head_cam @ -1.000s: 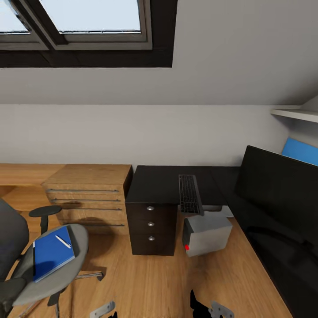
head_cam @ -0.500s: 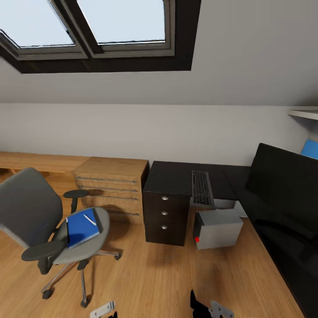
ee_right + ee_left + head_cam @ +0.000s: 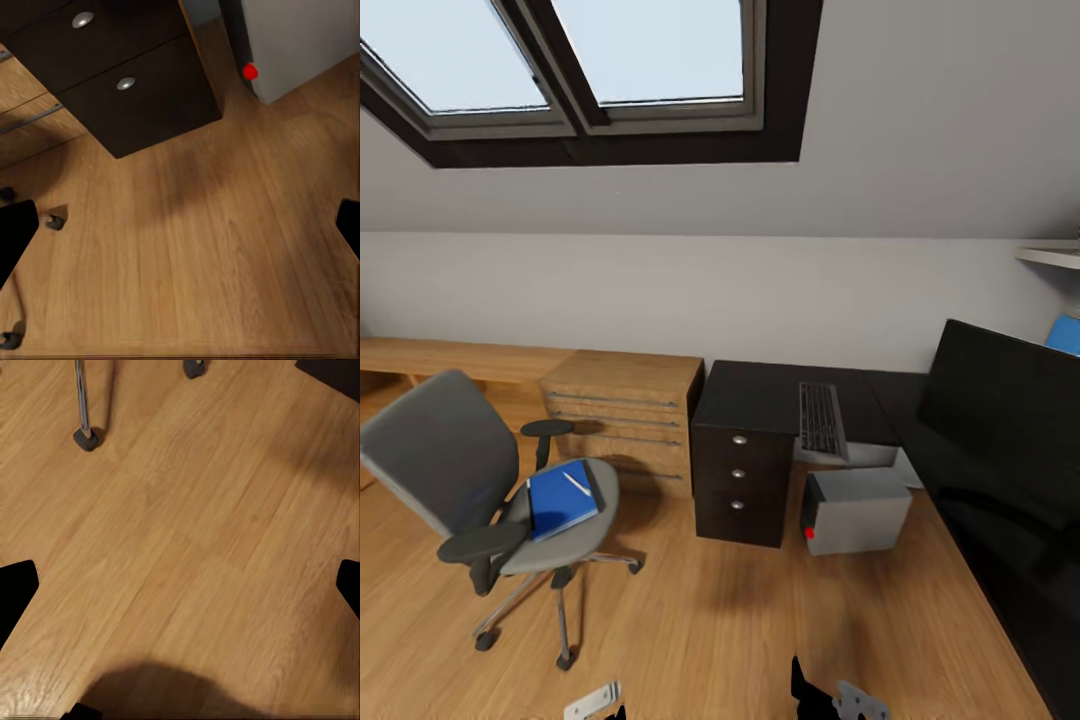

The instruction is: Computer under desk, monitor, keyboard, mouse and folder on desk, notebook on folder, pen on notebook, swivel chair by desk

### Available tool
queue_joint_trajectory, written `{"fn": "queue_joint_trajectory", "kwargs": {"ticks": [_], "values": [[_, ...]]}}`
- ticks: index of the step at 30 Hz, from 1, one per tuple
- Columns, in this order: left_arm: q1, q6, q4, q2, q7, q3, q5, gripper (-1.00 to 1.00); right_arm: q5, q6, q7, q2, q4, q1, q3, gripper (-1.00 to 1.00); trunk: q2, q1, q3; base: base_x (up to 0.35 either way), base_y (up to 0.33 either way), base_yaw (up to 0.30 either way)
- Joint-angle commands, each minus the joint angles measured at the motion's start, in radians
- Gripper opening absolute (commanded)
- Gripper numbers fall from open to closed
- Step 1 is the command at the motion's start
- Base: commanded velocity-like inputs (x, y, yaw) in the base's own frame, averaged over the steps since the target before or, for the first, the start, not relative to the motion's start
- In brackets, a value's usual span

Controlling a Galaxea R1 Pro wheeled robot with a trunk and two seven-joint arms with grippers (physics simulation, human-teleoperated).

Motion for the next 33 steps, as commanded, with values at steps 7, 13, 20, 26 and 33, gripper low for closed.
{"fn": "queue_joint_trajectory", "kwargs": {"ticks": [7,13,20,26,33], "values": [[-0.001,-0.007,0.000,0.001,0.007,-0.008,0.011,1.00,-0.009,-0.003,0.010,0.000,0.002,-0.001,-0.002,1.00,-0.001,0.000,-0.001,-0.306,0.000,0.000],[-0.001,-0.008,0.000,0.001,0.008,-0.007,0.011,1.00,-0.009,-0.002,0.010,-0.001,0.002,-0.001,-0.002,1.00,-0.001,0.000,-0.001,-0.332,0.000,0.000],[-0.001,-0.008,0.000,0.001,0.008,-0.007,0.010,1.00,-0.009,-0.002,0.010,-0.001,0.002,-0.001,-0.002,1.00,-0.001,0.000,-0.001,-0.325,-0.087,0.000],[-0.001,-0.008,0.000,0.001,0.008,-0.007,0.010,1.00,-0.009,-0.002,0.010,-0.001,0.002,-0.001,-0.002,1.00,-0.001,0.000,-0.001,-0.316,-0.121,-0.059],[-0.001,-0.008,0.000,0.002,0.008,-0.006,0.011,1.00,-0.009,-0.002,0.010,-0.001,0.002,-0.001,-0.002,1.00,-0.001,0.000,-0.001,-0.316,-0.020,-0.147]]}}
